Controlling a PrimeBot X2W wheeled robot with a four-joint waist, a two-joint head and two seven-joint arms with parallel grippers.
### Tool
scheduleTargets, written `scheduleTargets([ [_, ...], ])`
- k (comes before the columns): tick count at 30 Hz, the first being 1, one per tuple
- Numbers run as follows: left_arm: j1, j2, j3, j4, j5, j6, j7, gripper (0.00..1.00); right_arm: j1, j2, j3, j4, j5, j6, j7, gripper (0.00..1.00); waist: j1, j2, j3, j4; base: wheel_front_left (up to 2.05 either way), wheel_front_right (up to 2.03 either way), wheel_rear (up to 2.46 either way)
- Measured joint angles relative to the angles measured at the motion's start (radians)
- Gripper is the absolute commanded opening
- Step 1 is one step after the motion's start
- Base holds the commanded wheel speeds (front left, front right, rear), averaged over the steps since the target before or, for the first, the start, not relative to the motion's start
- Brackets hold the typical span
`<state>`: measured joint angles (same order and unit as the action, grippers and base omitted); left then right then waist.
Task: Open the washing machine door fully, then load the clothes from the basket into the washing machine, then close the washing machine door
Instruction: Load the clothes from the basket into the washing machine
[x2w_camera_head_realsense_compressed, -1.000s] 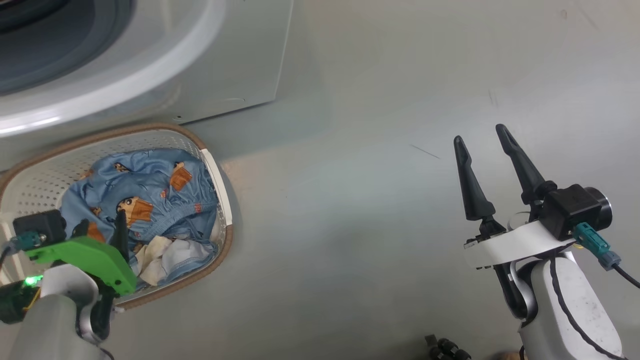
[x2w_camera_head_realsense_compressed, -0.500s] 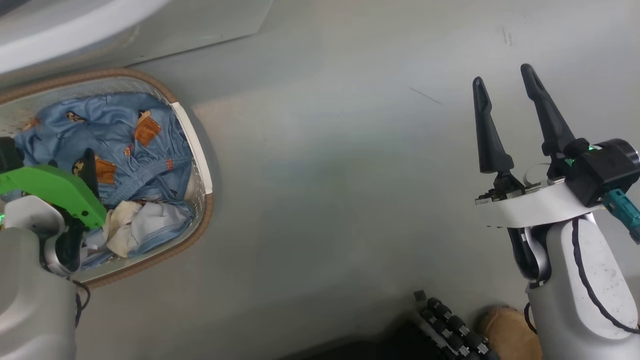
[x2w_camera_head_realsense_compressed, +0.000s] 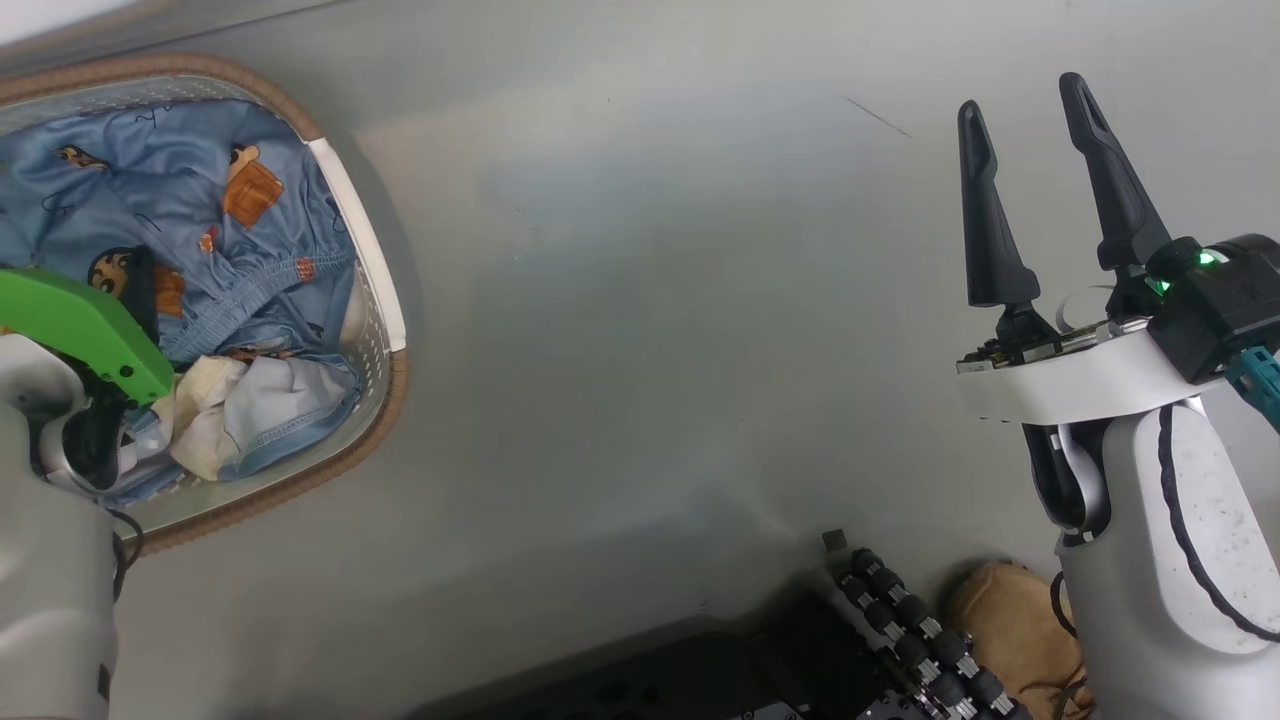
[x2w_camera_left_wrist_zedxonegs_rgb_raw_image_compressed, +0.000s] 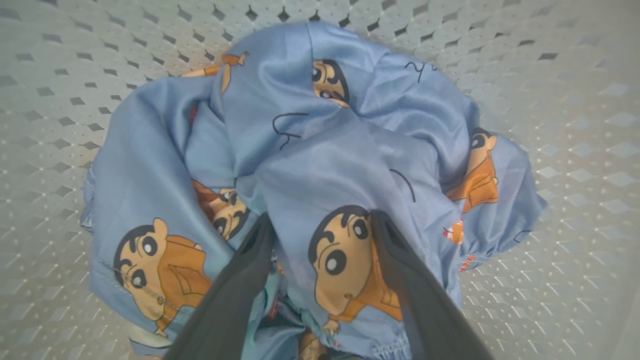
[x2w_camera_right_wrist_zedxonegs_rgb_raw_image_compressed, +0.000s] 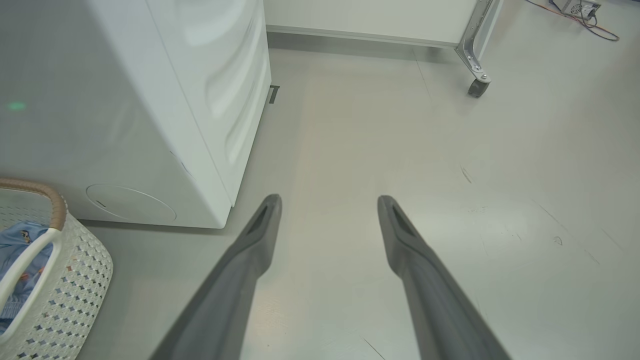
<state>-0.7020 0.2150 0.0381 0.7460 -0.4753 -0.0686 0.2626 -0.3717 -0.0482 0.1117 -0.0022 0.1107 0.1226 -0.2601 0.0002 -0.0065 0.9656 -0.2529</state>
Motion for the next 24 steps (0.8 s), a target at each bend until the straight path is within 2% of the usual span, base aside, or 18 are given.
scheduleTargets([
  [19, -0.104, -0.007, -0.018, 0.125, 0.006, -0.002, -0.024, 1.0, -0.003, 0.003, -0.016, -0.008, 0.0, 0.0, 0.0, 1.0, -0.0001, 0.0, 0.037, -0.018, 0.0, 0.0, 0.0],
  [20, -0.107, -0.007, -0.025, 0.129, 0.012, -0.002, -0.031, 0.59, -0.003, 0.003, -0.018, -0.009, 0.0, 0.0, 0.0, 1.0, -0.0001, 0.0, 0.037, -0.017, 0.0, 0.0, 0.0],
  [21, -0.109, -0.007, -0.032, 0.133, 0.02, -0.002, -0.039, 0.35, -0.003, 0.003, -0.021, -0.01, 0.0, 0.0, 0.0, 1.0, -0.0001, 0.0, 0.037, -0.016, 0.0, 0.0, 0.0],
  [22, -0.114, -0.008, -0.036, 0.138, 0.026, -0.002, -0.048, 0.0, -0.003, 0.003, -0.024, -0.011, 0.0, 0.0, 0.0, 1.0, -0.0001, 0.0, 0.037, -0.015, 0.0, 0.0, 0.0],
  [24, -0.122, -0.012, -0.04, 0.149, 0.026, -0.003, -0.06, 0.0, -0.003, 0.003, -0.03, -0.013, 0.0, 0.0, 0.0, 1.0, -0.0001, 0.0, 0.036, -0.013, 0.0, 0.0, 0.0],
])
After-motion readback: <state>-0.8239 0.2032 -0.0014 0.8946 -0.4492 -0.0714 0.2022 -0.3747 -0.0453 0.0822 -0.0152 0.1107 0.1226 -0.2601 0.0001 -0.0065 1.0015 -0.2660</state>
